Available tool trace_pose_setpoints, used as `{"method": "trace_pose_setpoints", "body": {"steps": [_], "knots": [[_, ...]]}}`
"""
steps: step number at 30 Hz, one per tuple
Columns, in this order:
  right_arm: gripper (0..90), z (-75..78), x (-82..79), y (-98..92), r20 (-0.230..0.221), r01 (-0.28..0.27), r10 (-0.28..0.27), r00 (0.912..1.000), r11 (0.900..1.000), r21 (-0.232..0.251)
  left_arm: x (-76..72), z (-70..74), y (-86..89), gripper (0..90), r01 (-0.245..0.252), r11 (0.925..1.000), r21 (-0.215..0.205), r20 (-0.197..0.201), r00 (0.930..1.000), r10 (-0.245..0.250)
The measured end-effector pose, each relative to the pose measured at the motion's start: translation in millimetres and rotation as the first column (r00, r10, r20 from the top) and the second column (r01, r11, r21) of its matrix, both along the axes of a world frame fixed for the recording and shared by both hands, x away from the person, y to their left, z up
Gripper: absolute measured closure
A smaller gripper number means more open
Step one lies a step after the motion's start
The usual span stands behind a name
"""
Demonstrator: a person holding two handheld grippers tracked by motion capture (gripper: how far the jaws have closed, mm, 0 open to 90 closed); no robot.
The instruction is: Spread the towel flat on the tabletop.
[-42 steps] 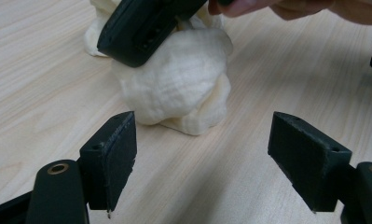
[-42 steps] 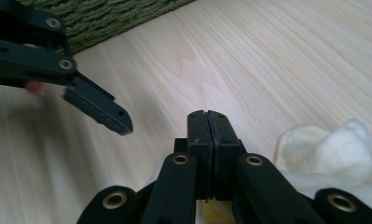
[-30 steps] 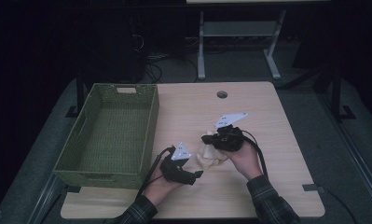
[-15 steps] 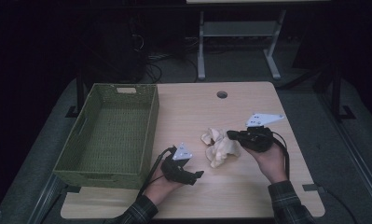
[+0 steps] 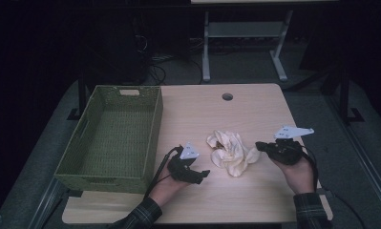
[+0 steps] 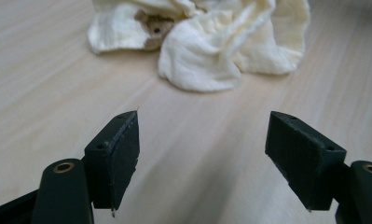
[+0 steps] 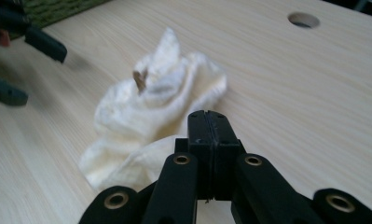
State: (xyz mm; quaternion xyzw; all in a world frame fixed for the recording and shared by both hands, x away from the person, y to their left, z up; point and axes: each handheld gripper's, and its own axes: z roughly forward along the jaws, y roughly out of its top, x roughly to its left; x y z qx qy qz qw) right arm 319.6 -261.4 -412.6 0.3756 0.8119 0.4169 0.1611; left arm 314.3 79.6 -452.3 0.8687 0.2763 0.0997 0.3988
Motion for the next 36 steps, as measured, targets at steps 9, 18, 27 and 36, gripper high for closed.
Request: {"method": "trace_pose_setpoints", "body": {"steps": [9, 18, 27, 36], "knots": [[89.0, -10.1, -15.5, -32.4, -0.018, 0.065, -0.066, 0.9977, 0.998, -0.018, 20.5, 2.5, -20.3, 36.3, 0.004, 1.0000, 0.002, 0.029, 0.9996, -0.004], [88.9, -18.1, -17.2, -30.7, -0.029, 0.056, -0.057, 0.9979, 0.998, -0.037, 42.6, -7.9, -40.8, 54.2, 0.012, 0.9999, 0.010, -0.005, 0.9999, -0.012], [88.9, -18.7, -17.4, -30.5, -0.031, 0.058, -0.059, 0.9978, 0.998, -0.036, 45.0, -15.5, -45.2, 76.3, 0.002, 0.9987, 0.051, -0.021, 0.9998, -0.001], [89.0, -17.3, -19.1, -39.3, -0.021, 0.083, -0.084, 0.9962, 0.996, -0.036, 33.4, 1.4, -33.8, 87.7, -0.026, 0.9976, 0.063, 0.026, 0.9994, 0.025]]}}
